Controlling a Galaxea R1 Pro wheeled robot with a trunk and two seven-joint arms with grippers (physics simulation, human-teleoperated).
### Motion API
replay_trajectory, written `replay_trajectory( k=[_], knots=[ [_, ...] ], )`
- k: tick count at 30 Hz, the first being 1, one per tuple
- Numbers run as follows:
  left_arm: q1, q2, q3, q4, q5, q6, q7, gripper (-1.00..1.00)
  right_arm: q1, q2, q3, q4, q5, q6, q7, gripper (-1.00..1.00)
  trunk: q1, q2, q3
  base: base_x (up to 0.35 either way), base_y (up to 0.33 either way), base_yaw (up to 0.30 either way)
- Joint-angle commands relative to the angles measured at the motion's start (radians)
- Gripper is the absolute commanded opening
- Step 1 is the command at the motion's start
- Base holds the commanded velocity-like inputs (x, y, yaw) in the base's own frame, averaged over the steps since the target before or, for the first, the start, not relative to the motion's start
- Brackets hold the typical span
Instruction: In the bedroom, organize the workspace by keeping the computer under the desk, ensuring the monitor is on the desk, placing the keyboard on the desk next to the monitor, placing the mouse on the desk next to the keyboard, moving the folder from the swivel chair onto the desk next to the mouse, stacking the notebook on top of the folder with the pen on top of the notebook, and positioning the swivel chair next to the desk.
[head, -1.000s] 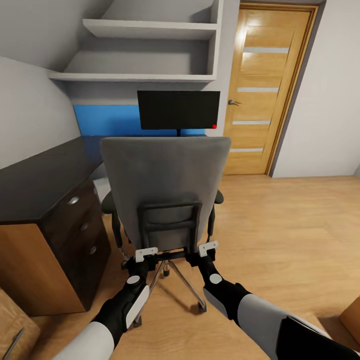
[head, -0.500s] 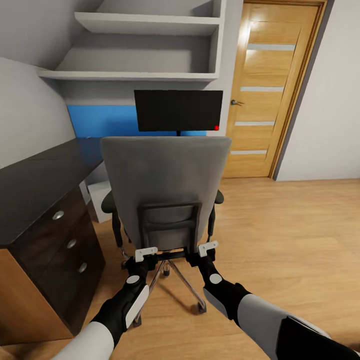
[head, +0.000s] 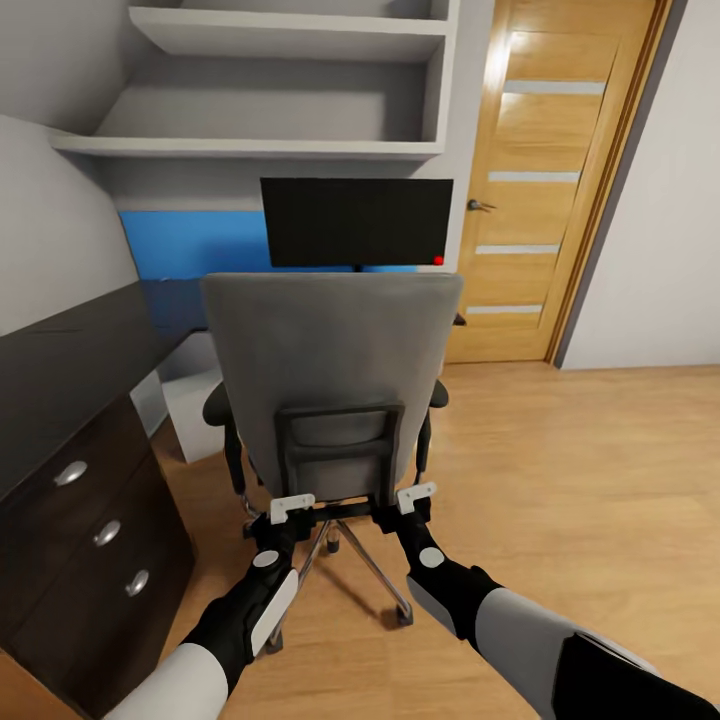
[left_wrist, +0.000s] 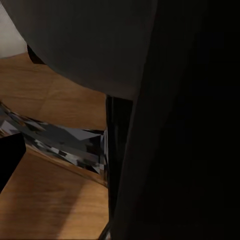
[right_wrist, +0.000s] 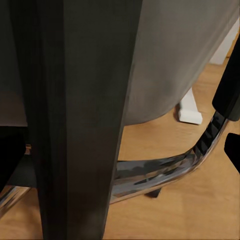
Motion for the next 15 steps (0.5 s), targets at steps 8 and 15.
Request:
replay_trajectory(
  k=[8, 15],
  knots=[
    [-0.001, 0.001, -0.004, -0.003, -0.003, 0.001, 0.008, 1.00, 0.000, 0.000, 0.006, 0.001, -0.011, -0.005, -0.007, 1.00, 0.000, 0.000, -0.001, 0.327, 0.000, 0.000],
    [-0.001, 0.001, -0.003, -0.003, -0.003, 0.001, 0.008, 1.00, 0.000, -0.001, 0.006, 0.001, -0.011, -0.005, -0.007, 1.00, 0.000, 0.000, -0.001, 0.327, 0.000, 0.000]
  ],
)
